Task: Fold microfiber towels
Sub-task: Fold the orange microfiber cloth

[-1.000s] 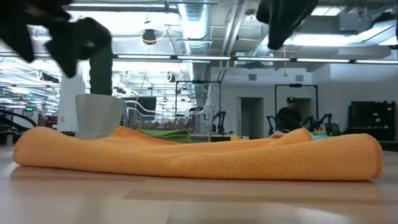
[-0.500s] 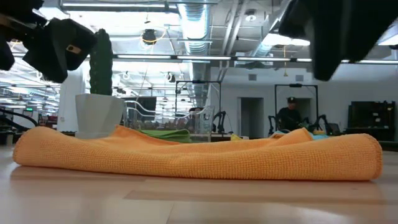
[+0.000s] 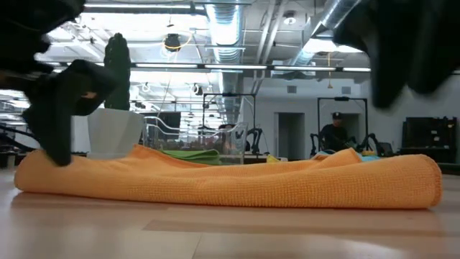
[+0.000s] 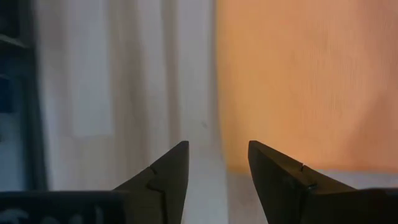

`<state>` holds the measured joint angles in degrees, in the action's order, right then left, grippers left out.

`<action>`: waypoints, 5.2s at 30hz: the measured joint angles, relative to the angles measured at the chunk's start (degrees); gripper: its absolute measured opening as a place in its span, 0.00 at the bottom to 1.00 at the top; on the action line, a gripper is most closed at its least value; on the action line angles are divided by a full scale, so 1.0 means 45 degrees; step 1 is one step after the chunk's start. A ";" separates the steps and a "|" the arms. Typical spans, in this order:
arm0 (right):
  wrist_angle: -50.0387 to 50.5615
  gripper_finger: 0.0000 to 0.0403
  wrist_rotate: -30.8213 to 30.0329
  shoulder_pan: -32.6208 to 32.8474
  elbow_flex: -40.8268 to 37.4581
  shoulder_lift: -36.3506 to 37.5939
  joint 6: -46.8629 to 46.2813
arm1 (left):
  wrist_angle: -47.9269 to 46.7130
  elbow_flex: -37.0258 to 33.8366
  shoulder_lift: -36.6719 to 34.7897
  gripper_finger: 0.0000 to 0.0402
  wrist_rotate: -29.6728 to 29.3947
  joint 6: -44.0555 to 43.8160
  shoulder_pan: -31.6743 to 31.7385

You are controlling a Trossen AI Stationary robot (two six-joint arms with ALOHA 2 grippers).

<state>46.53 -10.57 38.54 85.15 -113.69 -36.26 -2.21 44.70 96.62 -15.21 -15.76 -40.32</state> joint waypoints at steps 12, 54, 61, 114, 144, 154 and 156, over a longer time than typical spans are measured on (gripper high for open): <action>-0.1948 0.47 0.0180 0.0011 -0.1991 -0.0005 -0.0604 | -0.1218 0.0042 0.0368 0.48 -0.0486 -0.1149 -0.0087; -0.3043 0.11 -0.1296 0.0178 -0.1536 -0.1142 -0.1616 | -0.1060 0.0046 0.0752 0.34 -0.0726 -0.1657 -0.0117; -0.2948 0.11 -0.1314 0.0387 -0.1468 -0.0035 -0.1404 | -0.1136 0.0061 0.0956 0.27 -0.0828 -0.1968 -0.0151; -0.3127 0.08 0.0223 -0.0223 -0.2893 -0.0328 -0.1189 | -0.0841 0.0008 0.1009 0.06 -0.1011 -0.2752 -0.0089; 0.4153 0.02 -0.4703 -0.5326 -0.0468 0.6208 0.2281 | -1.0516 0.4363 -0.6355 0.00 -0.4304 0.2990 0.6864; 0.2880 0.02 -0.3987 -0.4358 -0.0660 0.3816 0.2565 | -1.0365 0.2209 -0.5771 0.00 -0.1889 0.0922 0.6509; 0.2585 0.02 -0.3824 -0.3796 -0.0671 0.3087 0.2421 | -0.9462 0.1366 -0.5664 0.00 -0.1699 -0.0081 0.5822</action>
<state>58.16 -27.78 21.46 82.13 -99.79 -25.36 -44.80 50.84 71.13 -22.86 -16.13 -14.12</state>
